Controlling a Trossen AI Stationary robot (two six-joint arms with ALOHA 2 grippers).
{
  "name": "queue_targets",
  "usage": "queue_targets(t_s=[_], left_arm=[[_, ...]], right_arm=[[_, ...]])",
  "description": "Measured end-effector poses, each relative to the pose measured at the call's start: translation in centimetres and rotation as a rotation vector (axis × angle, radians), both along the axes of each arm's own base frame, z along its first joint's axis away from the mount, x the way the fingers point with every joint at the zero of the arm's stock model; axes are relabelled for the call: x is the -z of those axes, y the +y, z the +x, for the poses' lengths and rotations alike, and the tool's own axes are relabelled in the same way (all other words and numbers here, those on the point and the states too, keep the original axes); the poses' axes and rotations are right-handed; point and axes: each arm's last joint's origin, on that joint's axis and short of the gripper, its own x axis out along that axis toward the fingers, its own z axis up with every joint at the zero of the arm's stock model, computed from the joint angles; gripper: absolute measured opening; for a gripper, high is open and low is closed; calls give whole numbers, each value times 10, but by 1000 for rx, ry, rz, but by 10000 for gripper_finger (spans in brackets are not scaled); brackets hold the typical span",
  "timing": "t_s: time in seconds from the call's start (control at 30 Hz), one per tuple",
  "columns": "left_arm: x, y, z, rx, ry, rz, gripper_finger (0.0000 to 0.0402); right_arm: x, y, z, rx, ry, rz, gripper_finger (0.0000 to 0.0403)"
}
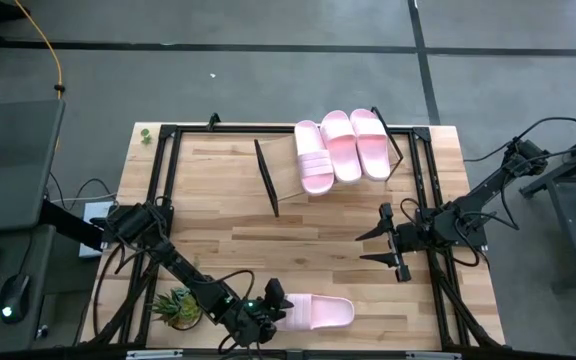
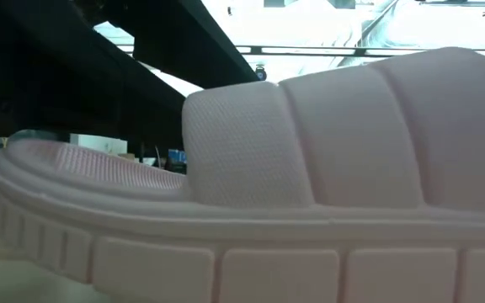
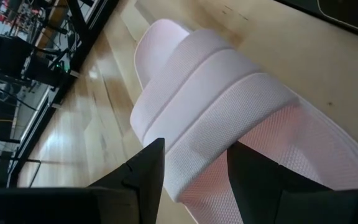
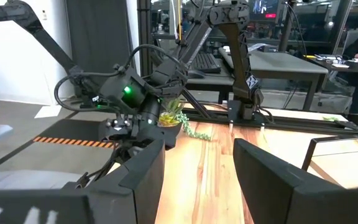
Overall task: Pick and place slides into the shelf
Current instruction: Put the pink slide on the shelf
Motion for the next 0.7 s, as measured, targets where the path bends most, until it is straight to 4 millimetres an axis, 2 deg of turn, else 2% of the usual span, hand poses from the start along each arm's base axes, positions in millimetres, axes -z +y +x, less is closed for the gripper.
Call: queue_targets(t_s=[0.37,0.5,0.7], left_arm=[[0,0,0,5,-3,4,150],[-1,-1,0,9,-7,7,119],[-1,-1,1,10,-8,8,43]], right_arm=[[0,0,0,0,0,0,184],[0,0,0,0,0,0,184],[0,0,0,0,0,0,184]])
